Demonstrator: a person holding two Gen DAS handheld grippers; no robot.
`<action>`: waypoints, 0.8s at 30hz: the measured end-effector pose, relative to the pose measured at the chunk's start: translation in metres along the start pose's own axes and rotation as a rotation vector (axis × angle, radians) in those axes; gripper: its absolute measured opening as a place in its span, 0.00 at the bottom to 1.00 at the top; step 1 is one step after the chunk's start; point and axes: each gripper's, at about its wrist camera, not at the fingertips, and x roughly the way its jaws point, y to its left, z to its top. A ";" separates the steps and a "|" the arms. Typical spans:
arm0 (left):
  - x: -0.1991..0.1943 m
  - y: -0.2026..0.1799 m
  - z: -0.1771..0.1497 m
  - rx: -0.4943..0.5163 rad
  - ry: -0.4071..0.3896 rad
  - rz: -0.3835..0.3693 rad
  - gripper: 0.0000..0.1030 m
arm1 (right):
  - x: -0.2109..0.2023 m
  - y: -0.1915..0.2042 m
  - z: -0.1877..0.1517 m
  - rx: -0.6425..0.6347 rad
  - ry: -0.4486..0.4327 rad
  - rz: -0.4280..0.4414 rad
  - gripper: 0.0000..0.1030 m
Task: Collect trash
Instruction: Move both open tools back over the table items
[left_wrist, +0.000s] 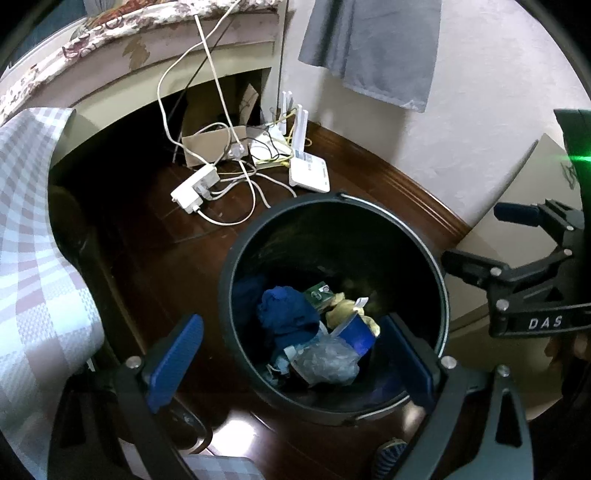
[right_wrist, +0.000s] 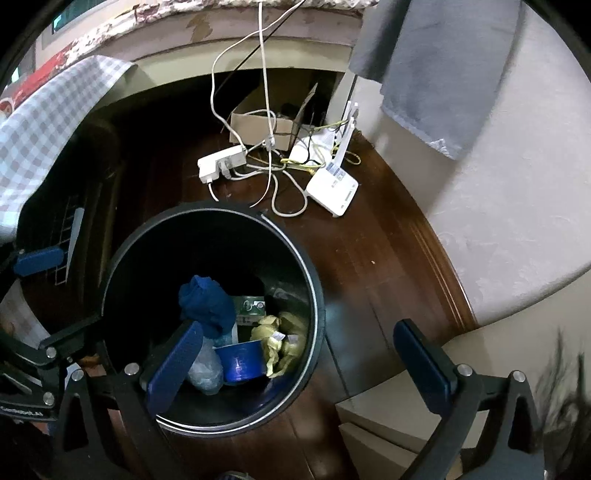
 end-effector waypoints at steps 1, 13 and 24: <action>-0.003 -0.001 0.001 0.000 -0.005 -0.006 0.94 | -0.002 -0.002 0.001 0.003 -0.005 -0.002 1.00; -0.054 -0.016 0.032 0.019 -0.141 -0.021 0.95 | -0.062 -0.031 0.025 0.079 -0.158 -0.038 1.00; -0.103 0.015 0.045 -0.043 -0.266 0.060 0.95 | -0.099 -0.014 0.049 0.064 -0.255 -0.021 1.00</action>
